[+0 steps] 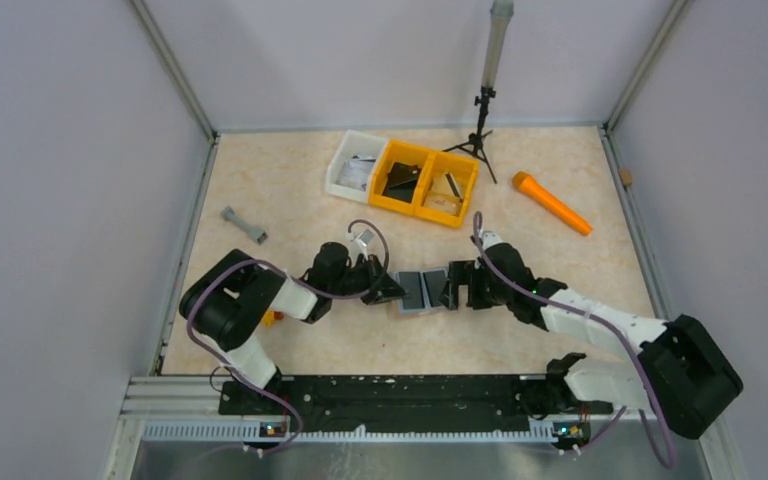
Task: Take the credit cards out of the card holder
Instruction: Remove the credit card from the card holder.
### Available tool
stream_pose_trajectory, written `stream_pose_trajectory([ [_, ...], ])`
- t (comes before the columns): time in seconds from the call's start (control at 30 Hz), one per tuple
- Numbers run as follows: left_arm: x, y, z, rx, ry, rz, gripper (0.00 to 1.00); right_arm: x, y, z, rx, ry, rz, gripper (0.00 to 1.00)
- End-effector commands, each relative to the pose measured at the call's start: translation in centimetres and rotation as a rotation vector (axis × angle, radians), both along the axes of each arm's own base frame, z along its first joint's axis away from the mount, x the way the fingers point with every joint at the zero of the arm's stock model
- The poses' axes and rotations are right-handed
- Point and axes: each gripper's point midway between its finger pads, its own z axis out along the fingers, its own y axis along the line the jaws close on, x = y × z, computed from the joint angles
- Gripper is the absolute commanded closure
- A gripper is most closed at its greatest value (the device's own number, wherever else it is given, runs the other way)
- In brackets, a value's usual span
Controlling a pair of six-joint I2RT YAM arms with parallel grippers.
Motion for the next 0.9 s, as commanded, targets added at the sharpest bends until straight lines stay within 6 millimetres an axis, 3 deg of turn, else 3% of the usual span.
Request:
stream_pose_trajectory([
  [0.0,0.4,0.0,5.8,-0.149,-0.117,-0.01,1.0,0.0,-0.5,2.8,0.074,-0.07,-0.007,0.03],
  [0.13,0.0,0.6,9.6,-0.227,-0.158,0.008,1.0,0.0,-0.6,5.8,0.222,-0.117,-0.047,0.01],
  [0.23,-0.5,0.9,12.2,-0.269,-0.195,0.013,1.0,-0.1,-0.8,9.4,0.391,-0.169,-0.101,0.01],
  [0.47,-1.1,1.3,15.1,-0.309,-0.213,0.012,1.0,-1.1,0.3,16.4,0.774,-0.263,-0.114,0.02],
  [0.63,-2.6,1.2,16.3,-0.358,-0.203,-0.035,1.0,-1.6,1.4,17.9,0.841,-0.246,-0.055,0.06],
  [0.87,-4.4,1.0,16.8,-0.347,-0.22,-0.08,1.0,-1.7,1.8,18.2,0.869,-0.23,-0.032,0.33],
])
